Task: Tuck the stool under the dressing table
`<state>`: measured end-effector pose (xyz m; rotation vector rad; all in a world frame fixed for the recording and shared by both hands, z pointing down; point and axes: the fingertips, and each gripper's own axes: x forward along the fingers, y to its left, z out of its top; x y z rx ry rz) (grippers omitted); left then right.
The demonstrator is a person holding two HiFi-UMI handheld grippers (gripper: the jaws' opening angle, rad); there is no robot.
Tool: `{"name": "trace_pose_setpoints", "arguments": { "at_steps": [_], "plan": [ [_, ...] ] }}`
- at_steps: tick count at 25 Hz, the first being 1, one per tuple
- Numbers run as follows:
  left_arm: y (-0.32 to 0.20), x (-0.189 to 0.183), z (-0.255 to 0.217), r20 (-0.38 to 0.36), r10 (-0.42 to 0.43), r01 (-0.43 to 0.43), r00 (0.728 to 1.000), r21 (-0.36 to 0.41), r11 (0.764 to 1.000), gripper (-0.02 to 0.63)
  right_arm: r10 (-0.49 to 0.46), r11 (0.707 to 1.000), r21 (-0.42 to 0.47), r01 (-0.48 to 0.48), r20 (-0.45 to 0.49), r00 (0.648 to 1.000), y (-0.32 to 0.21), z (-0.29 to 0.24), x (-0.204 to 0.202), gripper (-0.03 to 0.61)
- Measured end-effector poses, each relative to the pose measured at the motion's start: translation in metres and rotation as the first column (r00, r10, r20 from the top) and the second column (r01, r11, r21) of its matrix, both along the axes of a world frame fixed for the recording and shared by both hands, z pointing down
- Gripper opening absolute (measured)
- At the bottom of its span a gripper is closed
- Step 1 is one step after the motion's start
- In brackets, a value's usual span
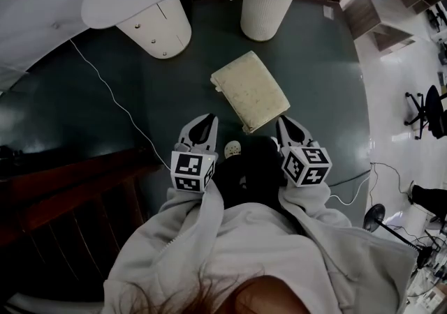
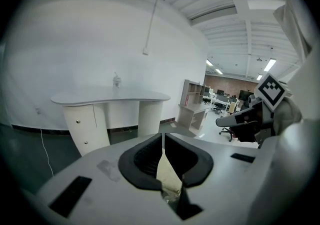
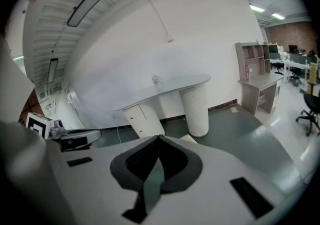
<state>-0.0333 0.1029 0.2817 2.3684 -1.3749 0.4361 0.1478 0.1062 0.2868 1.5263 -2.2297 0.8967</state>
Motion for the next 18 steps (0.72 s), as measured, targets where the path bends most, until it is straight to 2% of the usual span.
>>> {"name": "trace_pose_setpoints", "arguments": {
  "at_steps": [5, 10, 13, 18],
  "plan": [
    [-0.002, 0.007, 0.019, 0.003, -0.020, 0.020, 1.000, -0.061, 0.998, 0.028, -0.045, 0.999, -0.017, 0.044, -0.079, 0.996, -0.015, 0.011, 0.019, 0.049],
    [-0.005, 0.025, 0.044, -0.018, -0.037, 0.034, 0.999, -0.138, 0.990, 0.028, -0.135, 0.990, -0.049, 0.129, -0.146, 0.980, -0.033, 0.034, 0.035, 0.049],
    [-0.008, 0.037, 0.061, -0.009, -0.034, 0.032, 0.999, -0.171, 0.985, 0.028, -0.209, 0.976, -0.097, 0.194, -0.177, 0.962, -0.037, 0.055, 0.044, 0.049],
    [-0.014, 0.056, 0.099, -0.004, -0.017, 0.016, 1.000, -0.252, 0.968, 0.028, -0.331, 0.937, -0.196, 0.291, -0.222, 0.917, -0.042, 0.097, 0.064, 0.051]
  ]
}}
